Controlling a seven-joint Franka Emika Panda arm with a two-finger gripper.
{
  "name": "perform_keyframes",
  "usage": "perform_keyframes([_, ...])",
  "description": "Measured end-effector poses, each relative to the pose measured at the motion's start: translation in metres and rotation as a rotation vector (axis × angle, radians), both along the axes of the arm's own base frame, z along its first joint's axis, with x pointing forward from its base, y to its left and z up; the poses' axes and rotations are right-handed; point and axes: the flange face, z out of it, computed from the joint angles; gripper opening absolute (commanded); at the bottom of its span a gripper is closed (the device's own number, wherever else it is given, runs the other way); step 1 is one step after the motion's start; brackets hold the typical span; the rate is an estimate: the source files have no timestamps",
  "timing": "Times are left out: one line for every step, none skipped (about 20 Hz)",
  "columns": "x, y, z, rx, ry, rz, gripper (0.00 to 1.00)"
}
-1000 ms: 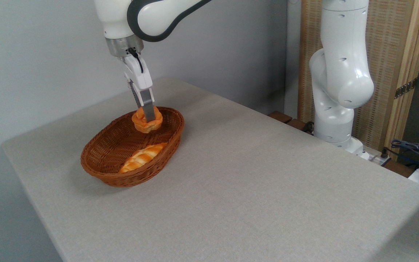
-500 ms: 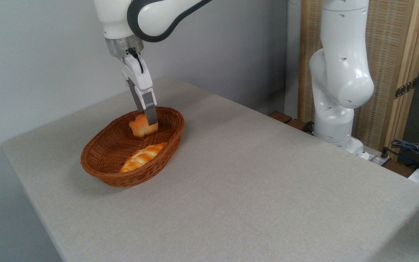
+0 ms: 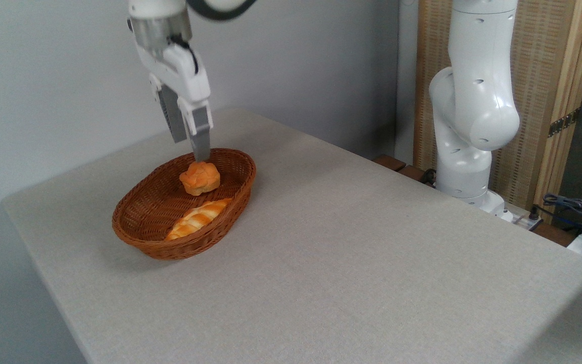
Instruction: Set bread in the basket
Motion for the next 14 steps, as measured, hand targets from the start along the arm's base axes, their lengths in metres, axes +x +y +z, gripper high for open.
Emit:
perform_keyframes([0.003,0.020,0.013,0.006,0.014,-0.002,1.00])
perform_keyframes([0.005,0.031,0.019,0.012,0.021,-0.007,1.00])
perform_keyframes([0.008,0.051,0.028,0.027,0.025,-0.019,1.00])
perform_keyframes([0.012,0.069,0.036,0.039,0.022,-0.030,1.00])
perform_keyframes([0.014,0.078,0.039,0.043,0.018,-0.034,1.00])
perform_keyframes([0.018,0.093,0.045,0.049,0.010,-0.033,1.00])
perform_keyframes([0.021,0.108,0.049,0.051,0.001,-0.025,1.00])
perform_keyframes([0.025,0.123,0.053,0.053,-0.007,-0.008,1.00])
perform_keyframes([0.027,0.133,0.054,0.052,-0.010,0.006,1.00])
perform_keyframes([0.030,0.150,0.057,0.052,-0.016,0.024,1.00])
perform_keyframes([0.032,0.169,0.058,0.052,-0.020,0.037,1.00])
perform_keyframes([0.033,0.178,0.059,0.052,-0.022,0.043,1.00])
perform_keyframes([0.034,0.189,0.060,0.052,-0.024,0.049,1.00])
perform_keyframes([0.034,0.193,0.060,0.053,-0.025,0.052,1.00])
